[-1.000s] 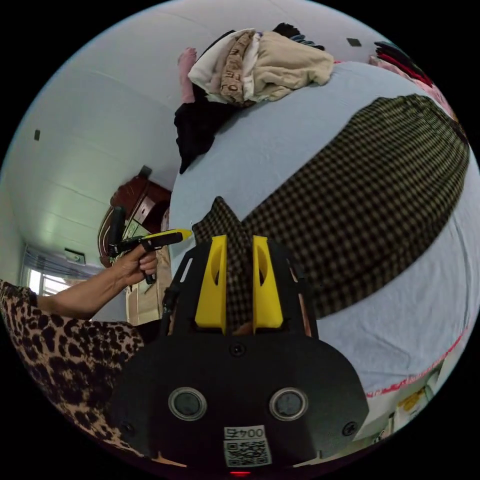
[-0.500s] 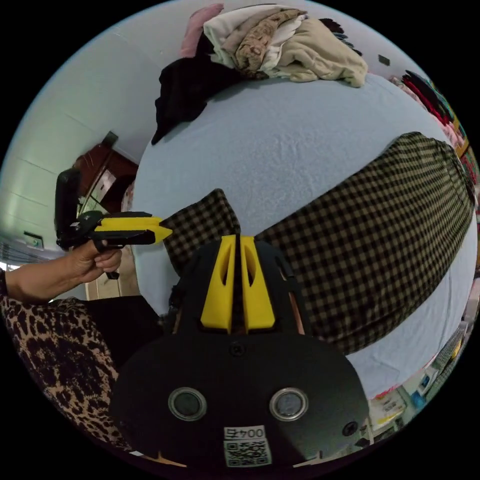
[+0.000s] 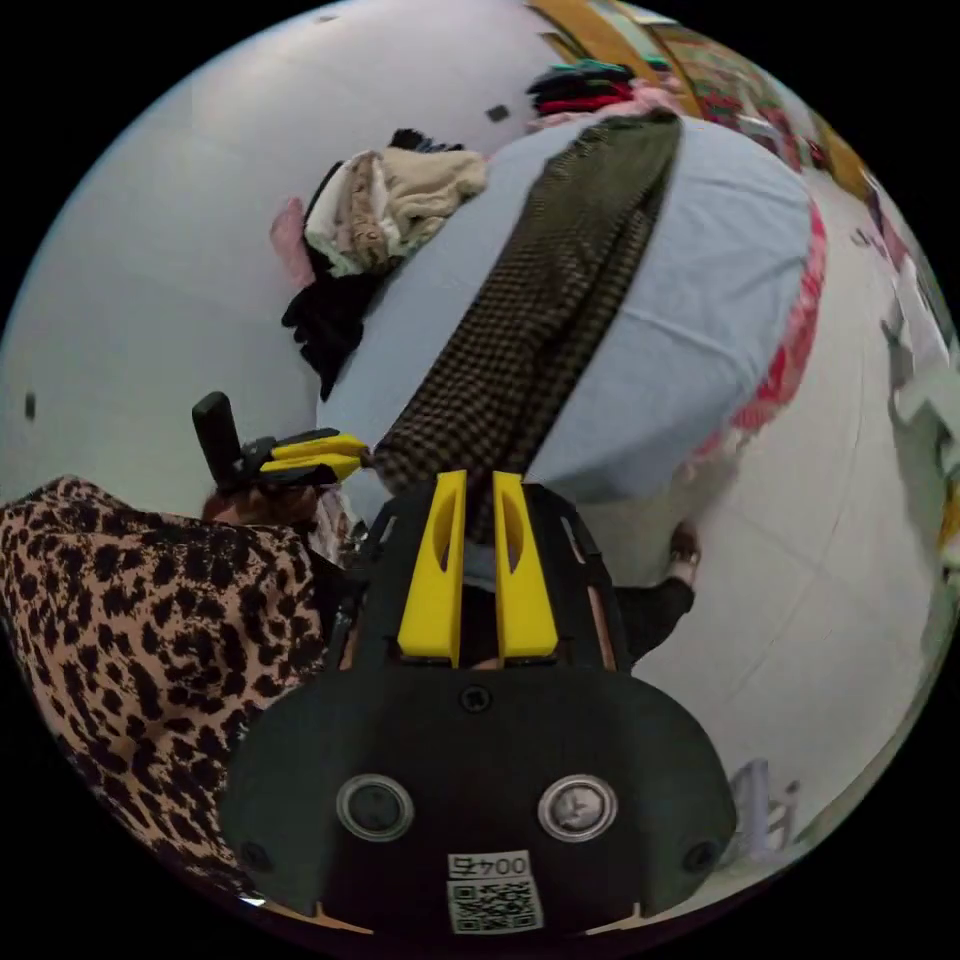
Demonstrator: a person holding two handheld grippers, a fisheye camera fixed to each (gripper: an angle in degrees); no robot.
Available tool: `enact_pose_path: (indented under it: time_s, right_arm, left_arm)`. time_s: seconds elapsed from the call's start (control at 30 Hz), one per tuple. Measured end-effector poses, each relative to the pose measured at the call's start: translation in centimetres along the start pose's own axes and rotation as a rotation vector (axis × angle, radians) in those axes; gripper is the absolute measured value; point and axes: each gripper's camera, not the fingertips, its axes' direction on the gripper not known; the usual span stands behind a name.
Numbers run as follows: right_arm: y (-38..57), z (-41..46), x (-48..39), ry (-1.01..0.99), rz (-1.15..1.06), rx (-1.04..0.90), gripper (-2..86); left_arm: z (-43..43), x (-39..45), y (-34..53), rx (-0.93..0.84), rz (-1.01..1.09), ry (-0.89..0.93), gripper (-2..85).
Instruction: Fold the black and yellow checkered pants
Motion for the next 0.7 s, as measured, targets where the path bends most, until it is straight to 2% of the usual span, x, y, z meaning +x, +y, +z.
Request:
enact_pose_path:
  time_s: [0.07, 0.23, 0.37, 0.7]
  right_arm:
    - [2.6, 0.2, 1.5, -0.049, 0.108, 0.04, 5.5]
    - [4.7, 1.6, 3.5, -0.164, 0.212, 0.057, 5.8]
    - [5.8, 2.8, 4.4, -0.227, 0.236, 0.055, 5.9]
    - [8.5, 4.9, 5.3, -0.264, 0.253, -0.022, 7.6]
  left_arm:
    - [0.8, -1.0, 0.6, -0.03, -0.042, 0.025, 2.6]
    - [2.4, -4.7, 1.6, -0.097, -0.222, 0.08, 2.6]
    - [3.6, -7.5, 1.8, -0.135, -0.345, 0.128, 2.7]
    - [4.7, -10.8, 0.9, -0.188, -0.456, 0.183, 4.5]
